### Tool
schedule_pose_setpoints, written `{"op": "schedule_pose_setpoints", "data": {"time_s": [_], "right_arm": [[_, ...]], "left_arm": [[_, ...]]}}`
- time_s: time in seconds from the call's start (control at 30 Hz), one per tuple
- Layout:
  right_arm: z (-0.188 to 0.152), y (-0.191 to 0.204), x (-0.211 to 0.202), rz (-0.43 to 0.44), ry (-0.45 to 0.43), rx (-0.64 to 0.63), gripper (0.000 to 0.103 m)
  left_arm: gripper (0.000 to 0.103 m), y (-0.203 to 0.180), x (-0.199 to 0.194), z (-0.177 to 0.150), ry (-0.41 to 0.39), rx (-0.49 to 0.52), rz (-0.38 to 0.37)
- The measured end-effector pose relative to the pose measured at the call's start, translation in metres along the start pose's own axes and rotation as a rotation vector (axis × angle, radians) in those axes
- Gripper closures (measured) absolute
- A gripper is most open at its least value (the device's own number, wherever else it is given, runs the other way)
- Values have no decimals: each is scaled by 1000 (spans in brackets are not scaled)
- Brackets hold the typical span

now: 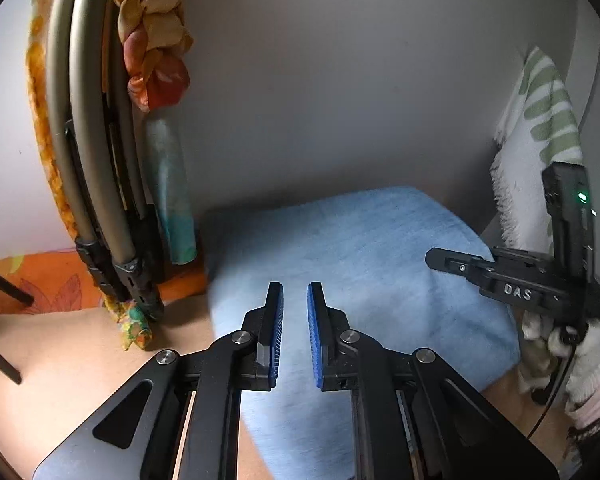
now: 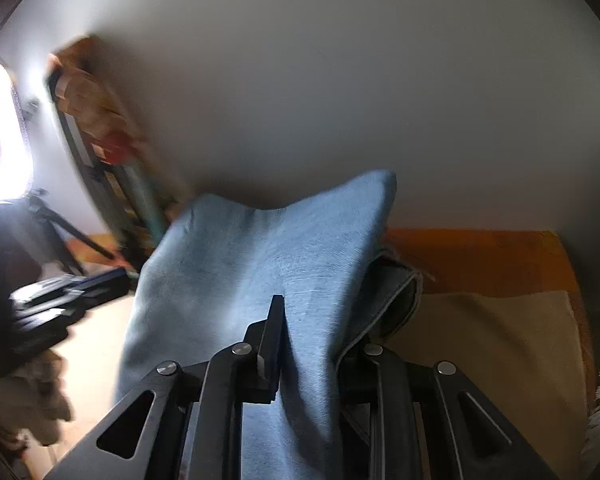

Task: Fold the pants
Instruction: 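Lower the jeans onto the bed and open both grippers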

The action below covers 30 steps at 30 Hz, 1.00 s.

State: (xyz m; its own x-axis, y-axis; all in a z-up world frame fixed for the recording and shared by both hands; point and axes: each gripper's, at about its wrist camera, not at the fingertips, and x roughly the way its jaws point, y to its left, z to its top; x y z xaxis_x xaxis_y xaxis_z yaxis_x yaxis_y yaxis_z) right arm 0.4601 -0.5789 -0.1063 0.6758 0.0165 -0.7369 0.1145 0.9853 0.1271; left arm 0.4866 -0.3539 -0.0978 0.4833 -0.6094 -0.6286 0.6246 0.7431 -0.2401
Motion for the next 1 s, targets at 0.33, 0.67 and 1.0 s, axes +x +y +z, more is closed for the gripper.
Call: {"op": "schedule_pose_setpoints", "data": {"time_s": [0.33,0.67,1.0], "right_arm": [[-6,-25,-32,-186,-42,48,43],[-30,-12,-108,-169,-111,72,31],[-66,23,-184,-209,-166,52,20]], "left_arm": [[92,-21,-29,-12,-3,54,-9],[92,-44,-81,-19,-30,65,-44],[62,-78,-147,-45,-77,38,-108]]}}
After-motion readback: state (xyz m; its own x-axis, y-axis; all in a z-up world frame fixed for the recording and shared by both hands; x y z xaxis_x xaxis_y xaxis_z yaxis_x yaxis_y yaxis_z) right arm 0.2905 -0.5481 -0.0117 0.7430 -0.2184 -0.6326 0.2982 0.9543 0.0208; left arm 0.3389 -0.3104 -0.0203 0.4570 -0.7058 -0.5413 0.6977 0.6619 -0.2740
